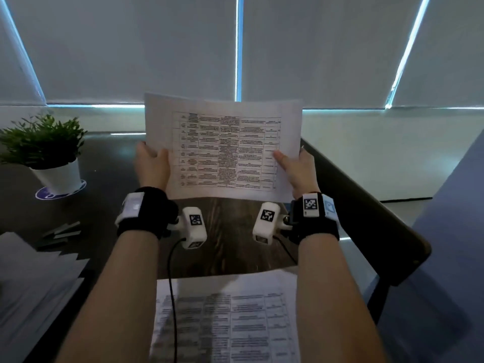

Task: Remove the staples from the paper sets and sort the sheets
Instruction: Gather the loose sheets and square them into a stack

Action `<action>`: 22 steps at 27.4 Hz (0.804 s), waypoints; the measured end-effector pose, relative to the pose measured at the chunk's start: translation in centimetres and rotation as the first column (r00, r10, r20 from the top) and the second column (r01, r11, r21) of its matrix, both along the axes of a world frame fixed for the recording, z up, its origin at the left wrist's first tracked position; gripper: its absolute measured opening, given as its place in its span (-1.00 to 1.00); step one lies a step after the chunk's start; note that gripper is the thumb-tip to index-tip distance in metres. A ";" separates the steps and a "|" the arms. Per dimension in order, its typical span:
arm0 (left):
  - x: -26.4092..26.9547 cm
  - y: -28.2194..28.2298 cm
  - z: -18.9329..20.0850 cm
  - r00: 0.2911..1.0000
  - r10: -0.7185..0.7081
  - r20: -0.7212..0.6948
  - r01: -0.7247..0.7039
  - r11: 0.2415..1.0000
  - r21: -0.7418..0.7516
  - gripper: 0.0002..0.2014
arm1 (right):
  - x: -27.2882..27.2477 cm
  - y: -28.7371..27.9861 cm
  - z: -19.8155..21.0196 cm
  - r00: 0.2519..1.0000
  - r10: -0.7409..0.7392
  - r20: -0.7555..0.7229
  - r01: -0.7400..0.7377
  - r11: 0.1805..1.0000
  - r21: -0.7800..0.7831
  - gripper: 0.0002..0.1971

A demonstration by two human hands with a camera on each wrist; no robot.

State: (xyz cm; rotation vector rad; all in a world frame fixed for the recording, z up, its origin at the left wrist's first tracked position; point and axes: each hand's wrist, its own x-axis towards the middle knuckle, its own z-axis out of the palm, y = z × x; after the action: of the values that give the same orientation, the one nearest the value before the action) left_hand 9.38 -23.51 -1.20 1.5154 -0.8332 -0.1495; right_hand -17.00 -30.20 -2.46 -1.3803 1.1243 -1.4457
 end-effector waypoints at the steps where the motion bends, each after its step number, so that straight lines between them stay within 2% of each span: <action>1: -0.4 0.8 0.9 1.000 0.012 0.020 -0.013 0.999 0.037 -0.83 | -0.4 1.0 0.9 0.999 -0.017 -0.042 0.017 1.000 0.003 -0.65; 2: -0.8 1.9 1.7 0.998 0.015 0.062 -0.019 0.997 0.077 -0.94 | -1.1 2.2 1.8 0.995 -0.023 -0.102 0.024 1.000 0.004 -0.65; 5: -1.4 5.9 2.4 0.987 -0.007 0.162 -0.034 0.969 0.245 -0.71 | -3.8 6.3 3.1 0.966 0.006 -0.260 0.014 0.997 0.073 -0.72; 9: -0.6 13.4 -1.2 0.978 -0.104 0.183 -0.001 0.869 0.495 -0.69 | -6.7 14.3 0.3 0.919 0.151 -0.365 -0.035 0.952 0.305 -0.86; 11: -0.4 17.1 -3.5 0.968 -0.155 0.199 0.004 0.799 0.601 -0.69 | -7.6 17.9 -1.5 0.864 0.218 -0.454 -0.010 0.908 0.418 -0.79; 14: -0.5 21.8 -6.6 0.964 -0.205 0.169 0.017 0.681 0.732 -0.71 | -8.2 21.6 -3.9 0.836 0.304 -0.456 -0.003 0.834 0.552 -0.67; 17: -0.9 24.9 -8.0 0.945 -0.263 0.193 -0.009 0.571 0.821 -0.72 | -7.8 24.4 -5.1 0.711 0.317 -0.627 0.065 0.859 0.508 -0.60; 20: -1.2 26.5 -8.2 0.931 -0.276 0.239 -0.062 0.525 0.849 -0.70 | -7.0 26.3 -5.6 0.595 0.258 -0.761 0.134 0.902 0.410 -0.65; 22: -1.6 26.8 -8.1 0.935 -0.282 0.214 -0.051 0.490 0.870 -0.68 | -6.8 26.6 -6.0 0.533 0.236 -0.812 0.165 0.913 0.374 -0.62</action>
State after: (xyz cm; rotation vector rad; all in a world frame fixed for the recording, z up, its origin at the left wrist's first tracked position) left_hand 7.74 3.29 -9.33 2.5112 -1.2370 -0.4949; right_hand -23.75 -3.57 -8.49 -1.8078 1.8598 -0.3312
